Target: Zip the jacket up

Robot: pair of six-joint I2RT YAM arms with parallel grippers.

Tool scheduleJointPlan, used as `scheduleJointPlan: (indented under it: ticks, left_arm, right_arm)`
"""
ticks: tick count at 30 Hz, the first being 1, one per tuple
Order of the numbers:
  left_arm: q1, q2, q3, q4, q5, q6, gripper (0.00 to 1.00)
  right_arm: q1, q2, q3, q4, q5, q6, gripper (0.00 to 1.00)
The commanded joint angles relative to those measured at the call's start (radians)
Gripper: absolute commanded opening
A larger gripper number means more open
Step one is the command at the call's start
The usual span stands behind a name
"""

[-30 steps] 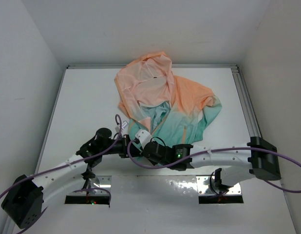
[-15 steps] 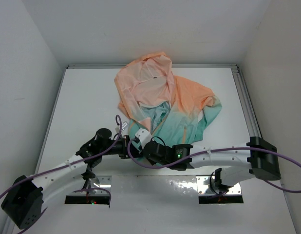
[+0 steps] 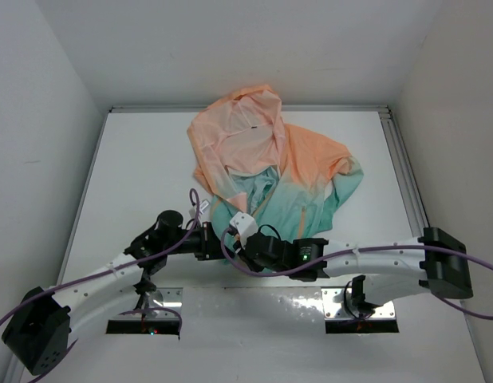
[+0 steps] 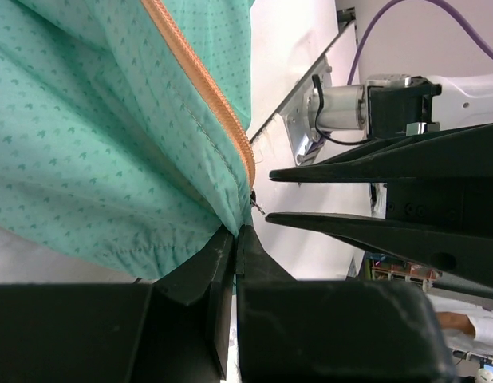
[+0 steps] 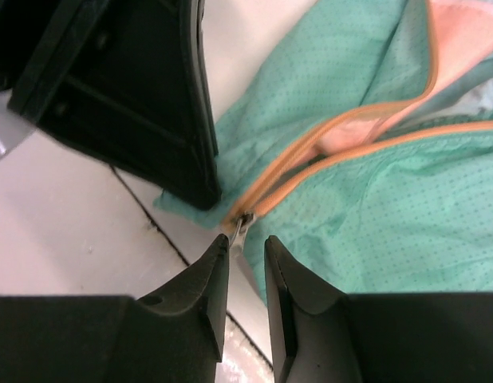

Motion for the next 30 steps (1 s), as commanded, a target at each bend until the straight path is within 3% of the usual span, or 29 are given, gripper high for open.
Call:
scheduleJointPlan:
  ticks: [1, 19, 28, 30]
  left_arm:
    - [-0.008, -0.015, -0.013, 0.035, 0.024, -0.002, 0.0]
    - [-0.008, -0.026, -0.016, 0.033, 0.032, -0.005, 0.0]
    - [-0.008, -0.026, -0.024, 0.033, 0.038, -0.002, 0.0]
    - [-0.008, -0.026, -0.027, 0.033, 0.04, -0.002, 0.0]
  right_arm:
    - [0.002, -0.031, -0.017, 0.043, -0.064, 0.002, 0.24]
    - [0.002, 0.057, 0.041, -0.006, -0.063, -0.044, 0.29]
    - [0.002, 0.055, 0.049, 0.004, -0.038, -0.053, 0.28]
    - [0.002, 0.053, 0.049, 0.006, -0.034, -0.053, 0.24]
